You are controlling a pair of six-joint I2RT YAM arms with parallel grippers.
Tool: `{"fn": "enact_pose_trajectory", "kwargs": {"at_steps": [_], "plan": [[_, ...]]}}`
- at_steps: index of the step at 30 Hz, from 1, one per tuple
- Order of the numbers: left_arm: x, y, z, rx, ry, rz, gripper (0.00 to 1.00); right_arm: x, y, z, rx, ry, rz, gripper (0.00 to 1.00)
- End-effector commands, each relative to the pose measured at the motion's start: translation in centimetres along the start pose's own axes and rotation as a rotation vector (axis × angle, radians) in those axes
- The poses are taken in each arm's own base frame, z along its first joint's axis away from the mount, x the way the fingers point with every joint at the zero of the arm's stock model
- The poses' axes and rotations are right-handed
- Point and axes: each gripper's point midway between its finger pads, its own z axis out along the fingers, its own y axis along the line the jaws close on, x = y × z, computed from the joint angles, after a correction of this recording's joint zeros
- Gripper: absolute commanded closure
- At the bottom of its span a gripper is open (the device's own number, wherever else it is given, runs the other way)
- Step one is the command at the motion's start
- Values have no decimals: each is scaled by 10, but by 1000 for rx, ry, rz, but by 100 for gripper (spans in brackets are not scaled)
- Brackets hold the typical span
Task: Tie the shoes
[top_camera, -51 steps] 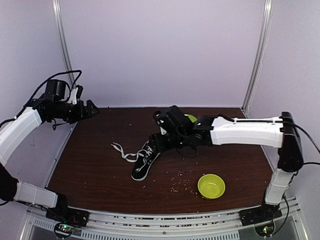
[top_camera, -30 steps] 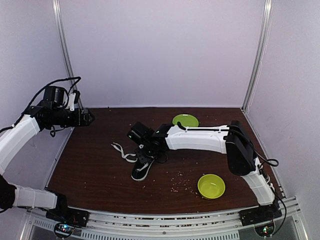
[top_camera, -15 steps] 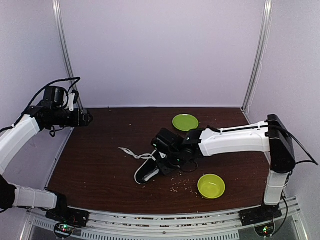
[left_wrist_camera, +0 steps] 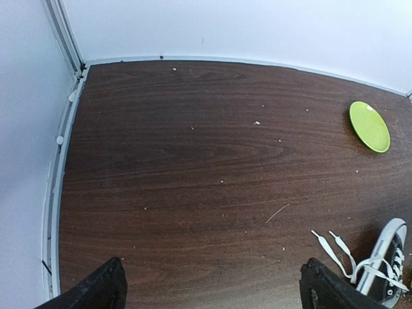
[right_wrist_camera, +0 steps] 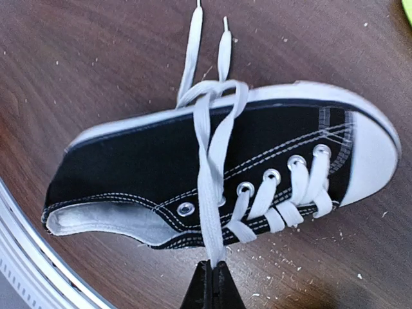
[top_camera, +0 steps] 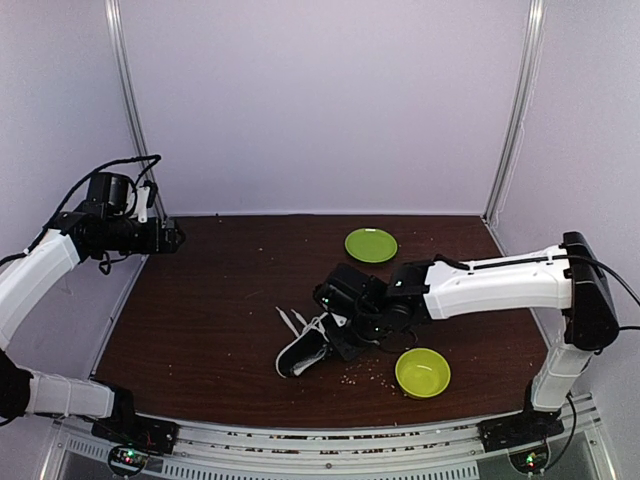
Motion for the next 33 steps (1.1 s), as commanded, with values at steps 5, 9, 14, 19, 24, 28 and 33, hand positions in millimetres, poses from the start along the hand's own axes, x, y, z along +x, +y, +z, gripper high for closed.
{"fn": "enact_pose_trajectory", "kwargs": {"at_steps": [5,9,14,19,24,28,33], "plan": [[5,-22,2,120,-16,19,4,-49,-5,-28,53,-161,77,71],[32,-67,22,246,33,6,5,-59,-13,-34,73,-195,103,53],[97,-152,52,450,174,-32,11,-70,-18,-26,88,-200,106,44],[128,-163,67,442,208,-87,12,-88,-8,-1,107,-173,52,43],[120,-138,55,344,128,-96,7,-97,-6,34,142,-124,28,40],[120,-120,48,284,108,-105,4,-98,-7,63,154,-90,34,39],[132,-104,46,256,118,-144,4,-102,-5,88,155,-67,5,40]]}}
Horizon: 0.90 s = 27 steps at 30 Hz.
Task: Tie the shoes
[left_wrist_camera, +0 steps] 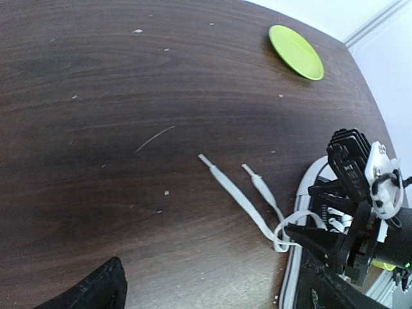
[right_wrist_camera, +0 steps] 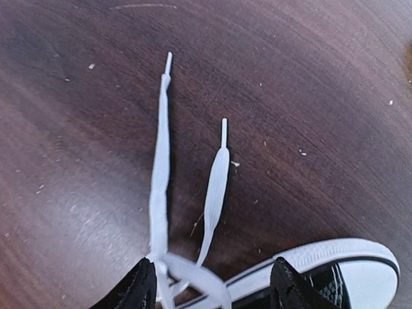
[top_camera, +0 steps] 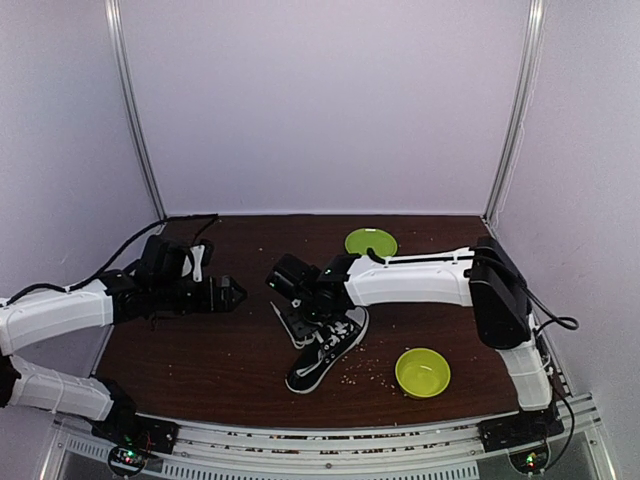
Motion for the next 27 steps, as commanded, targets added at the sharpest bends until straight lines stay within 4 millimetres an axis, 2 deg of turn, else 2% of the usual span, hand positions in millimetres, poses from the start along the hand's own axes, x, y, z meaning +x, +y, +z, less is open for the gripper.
{"fn": "enact_pose_trajectory", "kwargs": {"at_steps": [1,2,4,6,7,10,12,14,16,18,20,23,25,27], "plan": [[8,19,-2,-52,-19,-49,4,-13,2,7,-2,-8,-27,42],[10,21,-3,-53,-19,-56,3,-14,3,9,-5,-7,-29,48],[13,23,-4,-57,-17,-65,3,-16,6,8,-18,-7,-34,76],[15,24,-6,-60,-17,-73,3,-21,9,-4,-51,-21,-31,95],[15,25,-7,-64,-19,-78,3,-24,9,-13,-69,-34,-27,100],[12,26,-11,-69,-33,-83,3,-30,1,-52,-109,-101,17,100],[11,25,-12,-66,-40,-83,3,-30,-12,-85,-130,-173,63,100],[11,22,-12,-51,-36,-74,3,-21,-31,-109,-124,-234,109,100],[13,17,-10,-27,-19,-61,3,0,-55,-120,-80,-247,166,100],[16,10,-6,14,7,-46,3,30,-73,-117,-44,-215,220,96],[22,1,-2,68,29,-33,4,74,-88,-102,-5,-137,267,94],[31,-16,4,145,63,-11,4,117,-92,-84,-19,-60,334,90],[35,-27,6,189,83,2,5,130,-91,-80,-43,-38,347,84],[37,-37,8,229,93,17,5,125,-92,-86,-52,-56,345,76]]}}
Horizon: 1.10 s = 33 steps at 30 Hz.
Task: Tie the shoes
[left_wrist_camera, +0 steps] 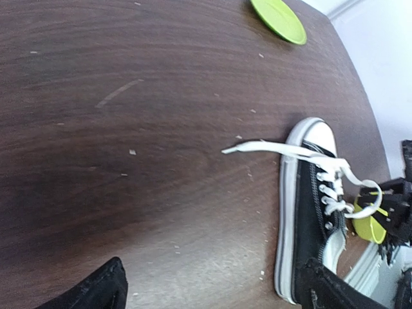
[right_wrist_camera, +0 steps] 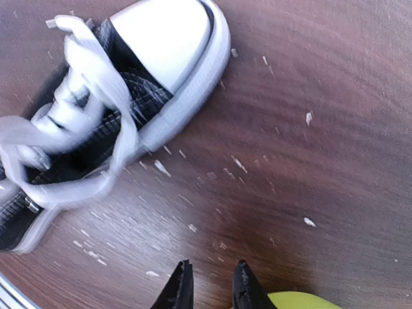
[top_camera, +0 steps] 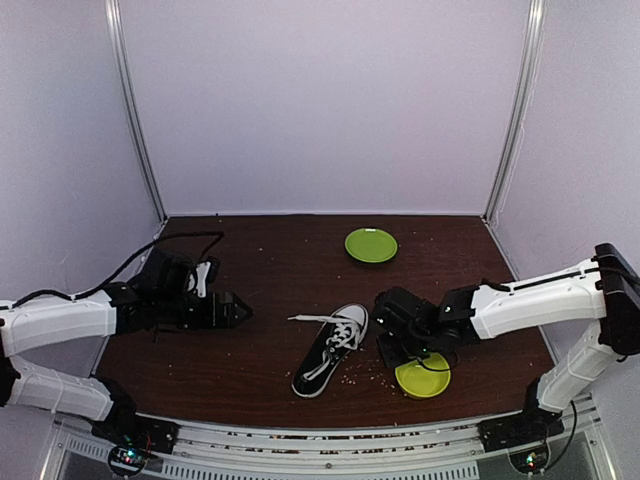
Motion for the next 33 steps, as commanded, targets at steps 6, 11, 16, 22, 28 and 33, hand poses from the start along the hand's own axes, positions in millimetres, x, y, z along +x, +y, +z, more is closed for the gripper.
{"fn": "enact_pose_trajectory", "kwargs": {"at_steps": [6,11,16,22,28,33], "plan": [[6,-58,12,212,39,114,5,-54,11,-40,-21,-133,-1,49],[12,-75,22,240,57,122,6,-78,27,-42,-56,-150,13,35],[17,-82,31,252,68,108,6,-87,46,-20,-72,-129,43,31],[19,-82,32,235,64,97,6,-72,56,12,-50,-31,48,40],[20,-73,33,194,60,93,6,-69,51,-3,-61,-23,23,84],[15,-73,34,175,52,96,6,-62,38,-34,-107,-81,56,96]]}}
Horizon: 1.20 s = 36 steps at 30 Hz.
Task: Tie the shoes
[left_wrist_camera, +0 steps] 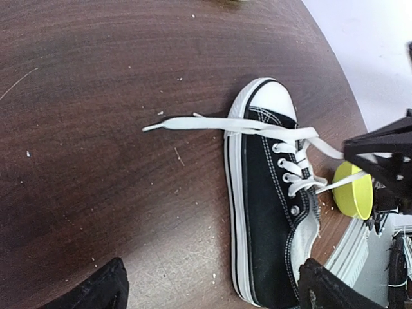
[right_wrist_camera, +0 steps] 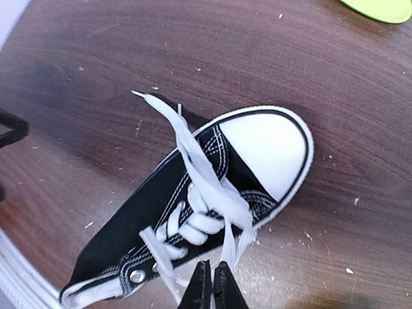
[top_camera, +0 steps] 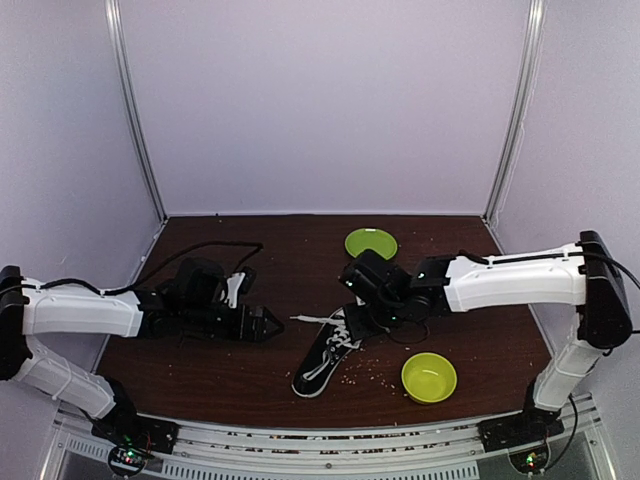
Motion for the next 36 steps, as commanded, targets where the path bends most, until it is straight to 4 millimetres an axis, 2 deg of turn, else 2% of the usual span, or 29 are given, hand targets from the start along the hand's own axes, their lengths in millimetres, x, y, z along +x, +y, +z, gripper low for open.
{"fn": "enact_pose_trajectory", "kwargs": {"at_steps": [1,3,4,7,9,11,15,17,20,22,27,31,36], "plan": [[-20,-10,-3,3,-58,16,6,2,-13,-40,-45,-73,38,96],[-22,-10,-3,-4,-62,19,6,14,-20,-49,-65,-83,79,95],[-23,-9,-3,-9,-61,19,6,30,-26,-44,-66,-62,97,93],[-24,-8,-1,-22,-53,24,6,63,-29,-32,-103,8,151,86],[-24,-8,1,-25,-46,25,6,74,-29,-29,-109,30,158,82],[-24,-8,2,-26,-43,27,6,70,-28,-35,-114,16,142,75],[-25,-8,0,-30,-50,27,6,36,-30,-58,-70,-82,61,46],[-25,-7,-1,-34,-54,25,6,18,-27,-63,-65,-113,23,38],[-26,-7,-2,-35,-63,21,6,6,-26,-50,-48,-88,-2,38],[-26,-6,-3,-39,-66,18,6,-6,-18,-42,-49,-85,-31,40],[-23,-2,-8,-49,-74,6,6,-16,-1,-6,-74,-23,-75,55],[-21,1,-12,-59,-79,-1,6,-15,4,17,-70,11,-84,60],[-19,3,-13,-68,-79,-6,5,-6,4,34,-79,48,-79,66]]}}
